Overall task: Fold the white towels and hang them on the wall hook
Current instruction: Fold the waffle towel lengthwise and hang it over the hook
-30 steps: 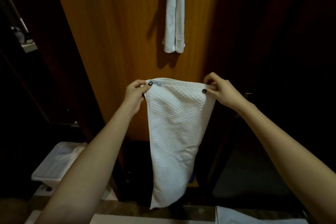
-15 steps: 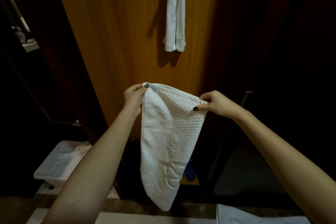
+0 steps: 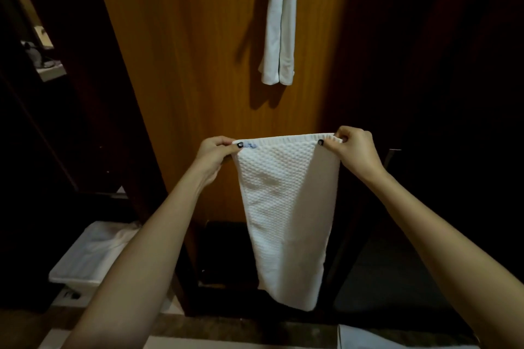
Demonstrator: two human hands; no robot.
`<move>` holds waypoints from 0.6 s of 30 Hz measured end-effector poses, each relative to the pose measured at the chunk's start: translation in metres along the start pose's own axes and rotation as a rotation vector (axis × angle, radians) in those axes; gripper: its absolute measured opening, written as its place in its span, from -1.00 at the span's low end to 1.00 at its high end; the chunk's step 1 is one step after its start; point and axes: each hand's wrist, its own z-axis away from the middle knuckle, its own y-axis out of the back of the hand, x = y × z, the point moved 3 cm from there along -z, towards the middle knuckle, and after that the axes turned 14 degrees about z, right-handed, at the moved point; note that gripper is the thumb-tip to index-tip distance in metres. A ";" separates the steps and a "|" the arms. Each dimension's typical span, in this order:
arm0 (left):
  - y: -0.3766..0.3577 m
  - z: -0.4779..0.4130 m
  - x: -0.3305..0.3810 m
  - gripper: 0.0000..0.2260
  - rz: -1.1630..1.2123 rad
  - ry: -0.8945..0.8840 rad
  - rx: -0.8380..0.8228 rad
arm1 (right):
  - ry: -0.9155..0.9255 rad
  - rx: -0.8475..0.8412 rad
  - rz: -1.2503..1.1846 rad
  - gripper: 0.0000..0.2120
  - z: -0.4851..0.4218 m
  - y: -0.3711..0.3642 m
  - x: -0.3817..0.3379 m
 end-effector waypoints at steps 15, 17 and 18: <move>-0.003 0.014 -0.025 -0.96 -0.229 0.286 -0.209 | 0.042 0.166 -0.035 -0.63 -0.011 0.022 -0.003; -0.005 0.013 -0.027 -0.95 -0.124 0.318 -0.173 | 0.045 0.164 -0.027 -0.66 -0.011 0.027 0.001; -0.006 0.013 -0.027 -0.93 -0.096 0.311 -0.156 | 0.047 0.157 -0.027 -0.68 -0.012 0.029 0.003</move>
